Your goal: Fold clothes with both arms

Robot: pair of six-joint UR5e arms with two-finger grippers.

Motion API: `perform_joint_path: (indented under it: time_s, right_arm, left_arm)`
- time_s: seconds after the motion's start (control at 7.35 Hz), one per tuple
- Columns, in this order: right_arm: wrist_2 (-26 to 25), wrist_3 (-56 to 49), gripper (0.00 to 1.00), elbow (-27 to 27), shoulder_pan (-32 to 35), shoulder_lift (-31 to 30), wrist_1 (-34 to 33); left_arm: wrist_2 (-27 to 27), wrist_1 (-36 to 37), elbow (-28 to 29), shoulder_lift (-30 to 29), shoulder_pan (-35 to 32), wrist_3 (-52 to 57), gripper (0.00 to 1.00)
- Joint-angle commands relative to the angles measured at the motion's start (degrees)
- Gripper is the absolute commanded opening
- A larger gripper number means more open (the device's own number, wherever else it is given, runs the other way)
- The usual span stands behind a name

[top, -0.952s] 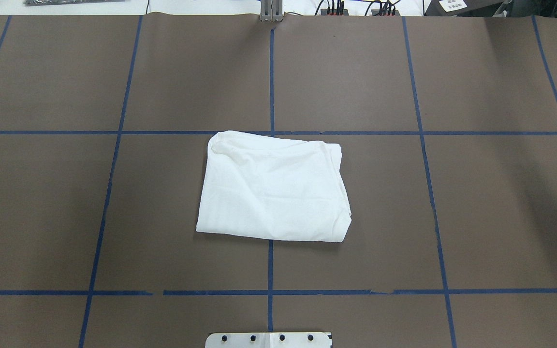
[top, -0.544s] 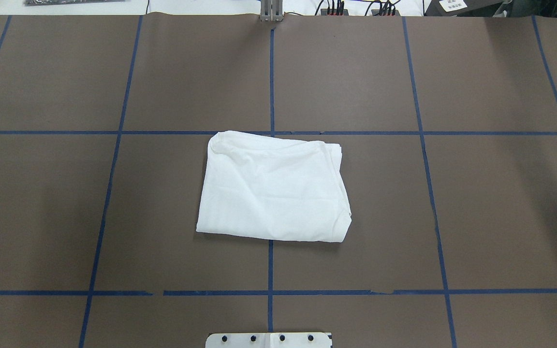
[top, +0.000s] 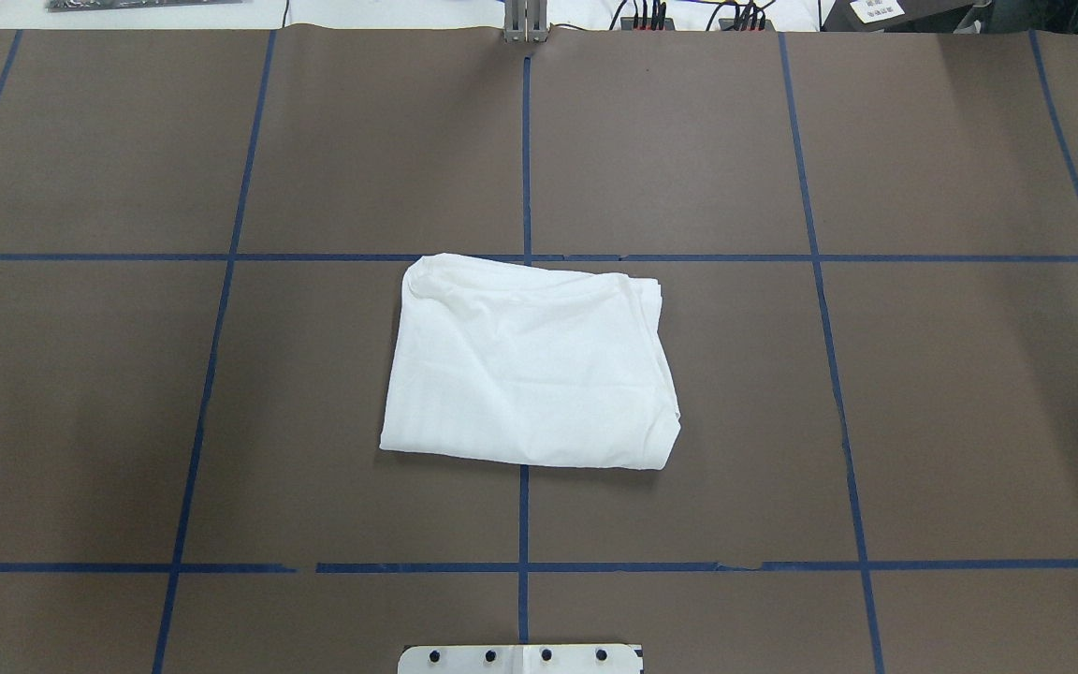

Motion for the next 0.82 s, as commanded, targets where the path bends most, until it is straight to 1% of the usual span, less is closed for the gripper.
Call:
perform_joint_path:
  time_s: [0.0, 0.27, 0.41, 0.68]
  right_arm:
    - [3.0, 0.4, 1.0, 0.1, 1.1, -1.1, 0.0]
    - [3.0, 3.1, 1.0, 0.3, 1.1, -1.1, 0.1]
    - [3.0, 4.2, 1.0, 0.4, 1.1, -1.0, 0.3]
    - [2.7, 4.2, 1.0, 0.1, 1.1, -1.4, 0.6]
  left_arm:
    - [-0.2, 0.1, 4.1, 0.3, -1.4, 4.6, 1.0]
    - [-0.4, 0.2, 4.2, 0.5, -3.0, 5.0, 1.0]
    - [-2.7, 0.6, 4.1, 0.6, -4.6, 5.0, 1.0]
    - [-3.6, 0.0, 5.7, 1.5, -4.5, 5.0, 1.0]
